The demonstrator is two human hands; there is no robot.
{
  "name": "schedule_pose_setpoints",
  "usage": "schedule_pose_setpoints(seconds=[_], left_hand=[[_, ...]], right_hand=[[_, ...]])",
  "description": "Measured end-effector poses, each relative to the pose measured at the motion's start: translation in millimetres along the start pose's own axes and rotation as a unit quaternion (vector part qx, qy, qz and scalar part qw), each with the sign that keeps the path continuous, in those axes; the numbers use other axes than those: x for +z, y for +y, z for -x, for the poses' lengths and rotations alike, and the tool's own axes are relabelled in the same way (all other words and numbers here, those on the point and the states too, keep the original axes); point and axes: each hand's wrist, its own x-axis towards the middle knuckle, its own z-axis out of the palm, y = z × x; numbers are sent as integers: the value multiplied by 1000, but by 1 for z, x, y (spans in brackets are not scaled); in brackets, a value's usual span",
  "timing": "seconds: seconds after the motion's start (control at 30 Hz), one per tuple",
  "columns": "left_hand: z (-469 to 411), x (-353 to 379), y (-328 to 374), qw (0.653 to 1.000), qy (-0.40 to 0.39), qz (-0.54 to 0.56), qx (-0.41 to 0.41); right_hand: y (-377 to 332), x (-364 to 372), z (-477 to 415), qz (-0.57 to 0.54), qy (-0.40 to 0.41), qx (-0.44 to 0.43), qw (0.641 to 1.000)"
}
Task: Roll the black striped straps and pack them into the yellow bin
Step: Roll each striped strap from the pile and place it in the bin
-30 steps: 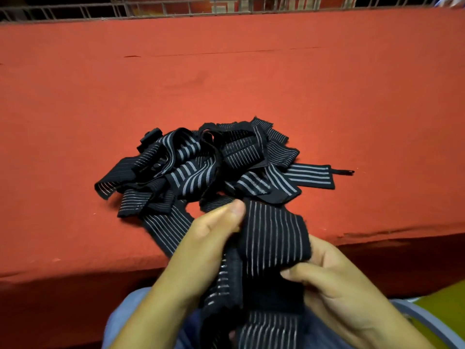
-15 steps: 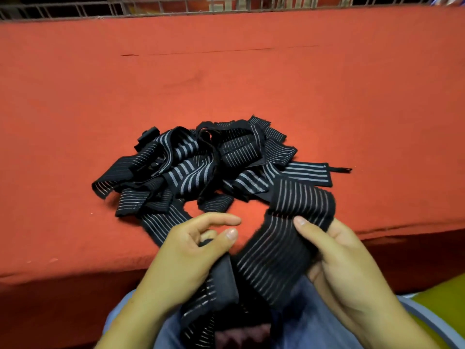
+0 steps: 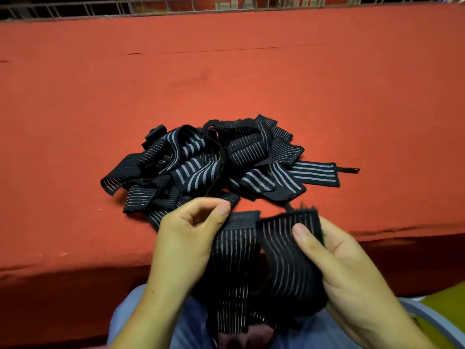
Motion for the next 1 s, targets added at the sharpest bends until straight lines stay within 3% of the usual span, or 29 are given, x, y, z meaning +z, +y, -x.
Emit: schedule_pose_setpoints(seconds=[0.27, 0.4, 0.5, 0.7, 1.0], left_hand=[[12, 16, 16, 996, 0, 81, -25], [15, 16, 23, 986, -60, 144, -61], [15, 12, 25, 979, -116, 147, -76], [12, 8, 29, 987, -115, 108, -32], [14, 6, 31, 979, -162, 118, -39]], right_hand=[[9, 20, 0, 11, -26, -6, 1000], [12, 22, -2, 8, -5, -25, 1000], [8, 20, -2, 20, -6, -36, 999], [-3, 19, -4, 89, -12, -98, 991], [-3, 17, -9, 155, -17, -98, 983]])
